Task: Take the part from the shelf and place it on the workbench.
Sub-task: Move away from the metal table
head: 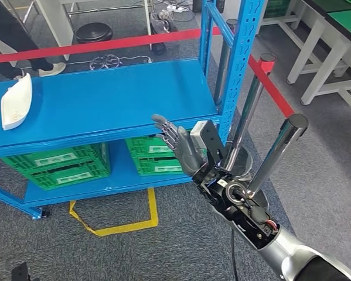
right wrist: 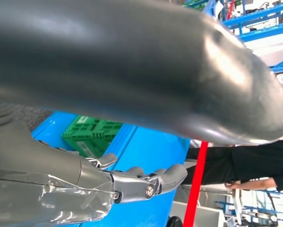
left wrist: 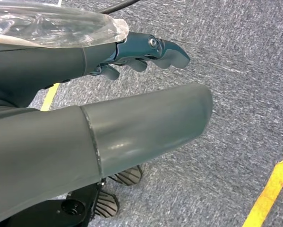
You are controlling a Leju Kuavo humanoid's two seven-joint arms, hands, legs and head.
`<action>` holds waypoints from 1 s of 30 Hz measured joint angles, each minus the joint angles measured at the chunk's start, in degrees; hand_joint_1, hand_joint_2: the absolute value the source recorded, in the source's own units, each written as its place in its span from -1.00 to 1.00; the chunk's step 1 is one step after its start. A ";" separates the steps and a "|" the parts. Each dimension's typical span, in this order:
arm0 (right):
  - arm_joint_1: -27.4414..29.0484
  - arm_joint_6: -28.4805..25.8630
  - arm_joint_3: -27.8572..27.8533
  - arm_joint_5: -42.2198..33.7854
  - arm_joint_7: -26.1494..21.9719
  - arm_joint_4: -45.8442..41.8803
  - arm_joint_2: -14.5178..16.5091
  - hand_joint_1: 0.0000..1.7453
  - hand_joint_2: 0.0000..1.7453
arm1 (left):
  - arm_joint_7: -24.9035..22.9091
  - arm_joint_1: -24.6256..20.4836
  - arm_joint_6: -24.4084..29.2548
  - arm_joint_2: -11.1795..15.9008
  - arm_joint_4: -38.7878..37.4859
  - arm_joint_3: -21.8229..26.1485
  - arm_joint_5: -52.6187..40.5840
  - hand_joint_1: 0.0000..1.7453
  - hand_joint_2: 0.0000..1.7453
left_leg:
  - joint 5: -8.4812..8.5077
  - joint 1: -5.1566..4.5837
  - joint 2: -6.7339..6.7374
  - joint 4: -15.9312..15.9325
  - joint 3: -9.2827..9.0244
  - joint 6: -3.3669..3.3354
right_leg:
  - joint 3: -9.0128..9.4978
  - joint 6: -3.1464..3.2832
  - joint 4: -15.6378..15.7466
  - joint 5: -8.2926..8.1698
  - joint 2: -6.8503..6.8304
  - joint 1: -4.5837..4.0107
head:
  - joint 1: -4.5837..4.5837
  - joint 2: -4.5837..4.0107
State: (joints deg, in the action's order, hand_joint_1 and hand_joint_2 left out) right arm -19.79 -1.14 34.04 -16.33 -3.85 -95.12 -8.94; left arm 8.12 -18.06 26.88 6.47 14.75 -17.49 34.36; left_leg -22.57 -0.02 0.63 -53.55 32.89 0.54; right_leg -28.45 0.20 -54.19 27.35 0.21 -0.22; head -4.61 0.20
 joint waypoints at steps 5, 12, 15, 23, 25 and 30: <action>0.01 0.00 -0.01 0.00 0.02 0.00 -0.01 -1.00 -1.00 | -0.14 0.00 0.01 0.00 0.00 0.00 -0.14 -1.00 -1.00 | -0.02 0.03 0.01 0.02 0.01 0.08 | -0.02 0.05 -0.01 0.04 0.00 -0.06 | -0.01 0.00; 0.02 0.00 -0.01 -0.01 0.01 0.00 -0.01 -1.00 -1.00 | -0.17 0.00 0.16 0.00 0.00 -0.03 -0.33 -1.00 -1.00 | -0.11 -0.01 0.01 0.02 0.05 0.19 | -0.02 0.06 0.01 0.07 0.00 0.05 | -0.02 0.00; 0.02 0.00 -0.01 0.00 0.01 0.00 0.00 -1.00 -1.00 | -0.16 0.00 0.18 0.00 0.00 -0.14 -0.33 -1.00 -1.00 | -0.11 -0.04 0.01 0.01 0.05 0.18 | -0.02 0.06 0.02 0.07 0.00 0.12 | -0.02 0.00; 0.34 -1.29 -0.03 1.31 0.82 -0.26 -0.02 -1.00 -1.00 | -0.17 0.00 0.07 0.00 0.00 -0.19 -0.59 -1.00 -1.00 | -0.11 -0.07 0.00 -0.03 0.05 0.17 | -0.02 0.03 0.03 0.05 0.00 0.20 | -0.02 0.00; 1.05 -2.30 -0.12 2.14 1.26 -0.87 -0.02 -1.00 -1.00 | -0.17 -0.01 -0.08 -0.01 0.00 -0.30 -0.73 -1.00 -1.00 | -0.11 -0.07 0.00 -0.04 0.06 0.17 | -0.03 0.03 0.03 0.05 0.00 0.20 | -0.02 0.00; 4.56 -5.35 -0.94 3.91 3.01 -4.01 -0.16 -1.00 -1.00 | 0.77 0.03 1.26 -0.14 0.00 -0.94 -0.52 -1.00 -0.50 | -0.15 -0.08 0.01 -0.04 0.07 0.14 | -0.05 0.03 0.04 0.05 0.01 0.20 | -0.02 0.00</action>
State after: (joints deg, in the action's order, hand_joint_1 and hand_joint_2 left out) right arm -15.23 -6.48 33.10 -12.42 -0.84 -99.13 -9.10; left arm 8.89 -18.04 28.14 6.33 14.75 -18.43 33.85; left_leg -22.72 -0.10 0.64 -53.59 32.95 0.68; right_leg -28.50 0.23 -54.15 27.41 0.22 -0.02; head -4.63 0.20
